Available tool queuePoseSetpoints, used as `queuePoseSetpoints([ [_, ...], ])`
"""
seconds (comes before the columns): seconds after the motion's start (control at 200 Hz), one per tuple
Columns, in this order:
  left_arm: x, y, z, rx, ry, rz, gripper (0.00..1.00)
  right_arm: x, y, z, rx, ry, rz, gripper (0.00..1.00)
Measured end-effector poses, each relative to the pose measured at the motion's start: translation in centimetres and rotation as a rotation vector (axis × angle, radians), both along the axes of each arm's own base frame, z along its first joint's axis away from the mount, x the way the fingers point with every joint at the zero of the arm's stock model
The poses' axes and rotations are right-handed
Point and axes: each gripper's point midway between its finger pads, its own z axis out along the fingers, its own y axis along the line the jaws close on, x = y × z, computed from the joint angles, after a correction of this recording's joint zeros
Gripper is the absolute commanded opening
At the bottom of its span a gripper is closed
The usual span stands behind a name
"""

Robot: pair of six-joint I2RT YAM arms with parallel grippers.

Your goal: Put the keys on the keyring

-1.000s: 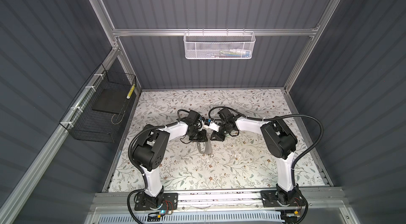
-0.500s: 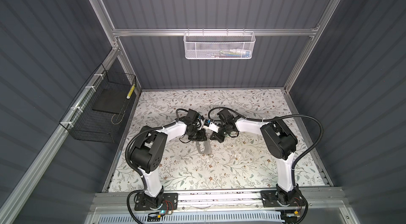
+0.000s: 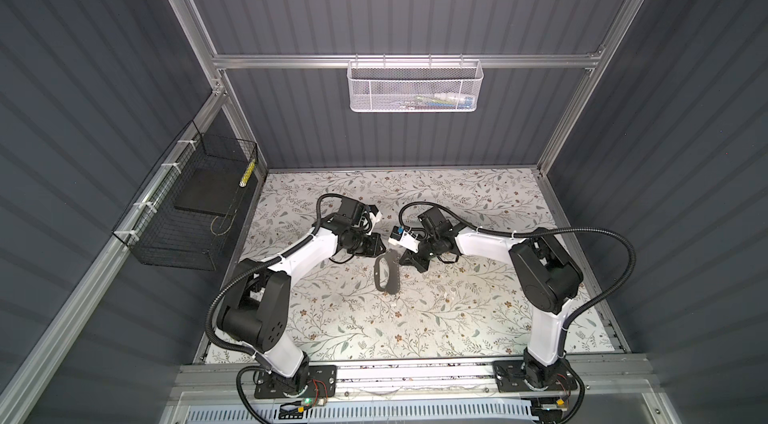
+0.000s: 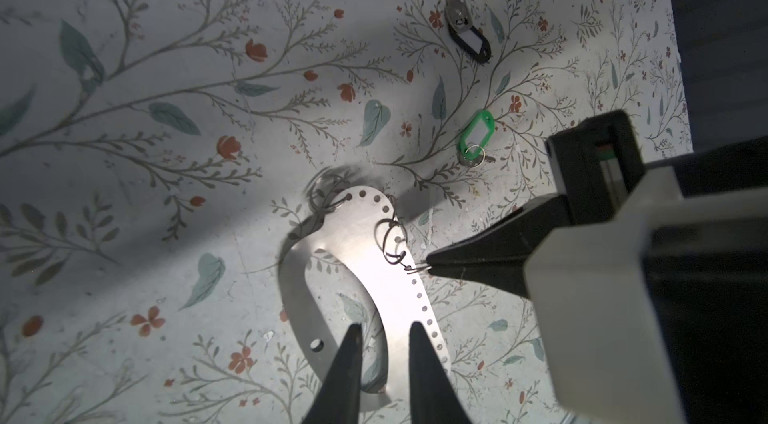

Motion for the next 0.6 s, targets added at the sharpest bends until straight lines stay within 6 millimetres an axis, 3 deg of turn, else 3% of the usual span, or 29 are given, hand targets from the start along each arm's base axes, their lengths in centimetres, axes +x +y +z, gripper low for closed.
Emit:
queuePoseSetpoints([
  [0.18, -0.2, 0.8, 2.8, -0.020, -0.207, -0.039, 0.29, -0.5, -0.4, 2.0, 0.047, -0.078, 0.000, 0.00],
  [0.34, -1.7, 1.7, 5.5, -0.059, -0.476, -0.102, 0.33, -0.2, -0.3, 5.6, 0.126, -0.225, 0.016, 0.00],
  [0.465, -2.7, 1.4, 6.8, -0.080, -0.647, -0.200, 0.34, -0.5, -0.5, 7.9, 0.186, -0.354, 0.044, 0.00],
  [0.6, -3.2, 0.7, 7.7, -0.085, -0.799, -0.315, 0.34, -1.2, -1.0, 9.1, 0.225, -0.470, 0.083, 0.00],
])
